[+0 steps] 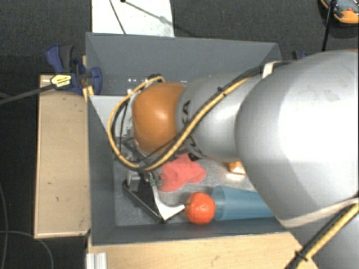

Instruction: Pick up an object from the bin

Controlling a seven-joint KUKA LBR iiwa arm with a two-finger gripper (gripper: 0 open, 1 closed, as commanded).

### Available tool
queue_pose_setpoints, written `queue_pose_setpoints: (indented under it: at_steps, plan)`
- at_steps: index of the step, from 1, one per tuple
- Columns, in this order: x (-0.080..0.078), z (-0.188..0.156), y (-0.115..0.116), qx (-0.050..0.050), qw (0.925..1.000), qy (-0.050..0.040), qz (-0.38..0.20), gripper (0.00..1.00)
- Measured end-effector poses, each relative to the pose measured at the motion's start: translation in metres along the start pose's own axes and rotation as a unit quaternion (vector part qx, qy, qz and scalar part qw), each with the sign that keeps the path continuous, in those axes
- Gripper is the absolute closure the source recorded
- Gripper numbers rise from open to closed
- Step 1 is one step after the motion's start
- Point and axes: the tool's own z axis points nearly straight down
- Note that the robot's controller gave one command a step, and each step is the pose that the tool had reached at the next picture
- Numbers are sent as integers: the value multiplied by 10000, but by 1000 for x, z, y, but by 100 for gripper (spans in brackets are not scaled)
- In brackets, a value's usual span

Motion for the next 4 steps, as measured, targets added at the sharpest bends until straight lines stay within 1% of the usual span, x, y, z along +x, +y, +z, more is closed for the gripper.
queue_pose_setpoints:
  at_steps: [1, 2, 3, 4]
  plan:
    - [-8, -45, -8, 50, 9998, 108, 142, 100]
    - [-14, -112, -2, 59, 9999, 104, 99, 100]
    - [14, -138, -59, 46, 9974, 94, -718, 0]
    - [14, -138, -59, 45, 9974, 94, -716, 0]
